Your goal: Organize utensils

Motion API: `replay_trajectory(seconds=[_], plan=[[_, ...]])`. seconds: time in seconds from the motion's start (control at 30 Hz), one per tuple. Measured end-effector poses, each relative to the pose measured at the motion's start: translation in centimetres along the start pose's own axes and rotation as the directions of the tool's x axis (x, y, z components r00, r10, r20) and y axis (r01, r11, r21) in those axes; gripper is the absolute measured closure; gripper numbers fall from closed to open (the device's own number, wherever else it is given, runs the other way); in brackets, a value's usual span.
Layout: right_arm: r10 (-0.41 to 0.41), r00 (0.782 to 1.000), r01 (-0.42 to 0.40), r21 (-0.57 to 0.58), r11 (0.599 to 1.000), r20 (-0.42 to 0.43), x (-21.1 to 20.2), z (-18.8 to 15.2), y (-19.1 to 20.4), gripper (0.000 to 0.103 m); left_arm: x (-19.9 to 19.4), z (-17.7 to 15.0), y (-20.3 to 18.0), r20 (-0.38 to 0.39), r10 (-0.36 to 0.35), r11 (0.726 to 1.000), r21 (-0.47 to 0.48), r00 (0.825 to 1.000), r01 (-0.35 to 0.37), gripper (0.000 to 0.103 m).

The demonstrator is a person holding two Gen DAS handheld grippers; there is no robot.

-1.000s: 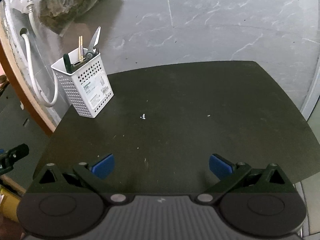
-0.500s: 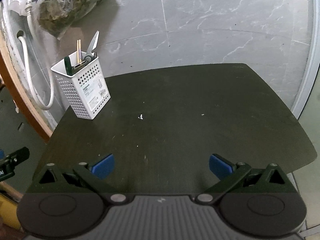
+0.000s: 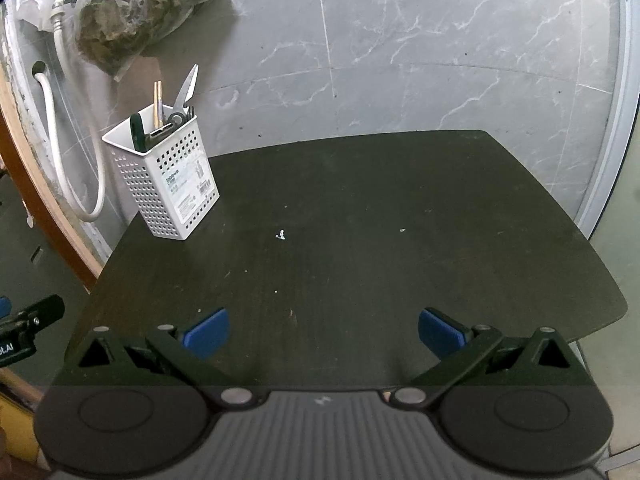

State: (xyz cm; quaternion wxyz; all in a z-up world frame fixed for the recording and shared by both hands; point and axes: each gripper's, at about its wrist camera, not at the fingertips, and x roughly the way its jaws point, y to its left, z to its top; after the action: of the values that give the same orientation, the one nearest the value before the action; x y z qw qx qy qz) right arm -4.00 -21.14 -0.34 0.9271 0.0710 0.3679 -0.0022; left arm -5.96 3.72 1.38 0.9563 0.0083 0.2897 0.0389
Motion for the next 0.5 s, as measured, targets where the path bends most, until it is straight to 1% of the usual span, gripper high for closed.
replay_trajectory(seconds=[0.5], plan=[[-0.002, 1.0, 0.002, -0.001, 1.0, 0.001, -0.08, 0.01, 0.0, 0.0, 0.32, -0.03, -0.02, -0.006, -0.006, 1.0, 0.013, 1.0, 0.006, 0.001]])
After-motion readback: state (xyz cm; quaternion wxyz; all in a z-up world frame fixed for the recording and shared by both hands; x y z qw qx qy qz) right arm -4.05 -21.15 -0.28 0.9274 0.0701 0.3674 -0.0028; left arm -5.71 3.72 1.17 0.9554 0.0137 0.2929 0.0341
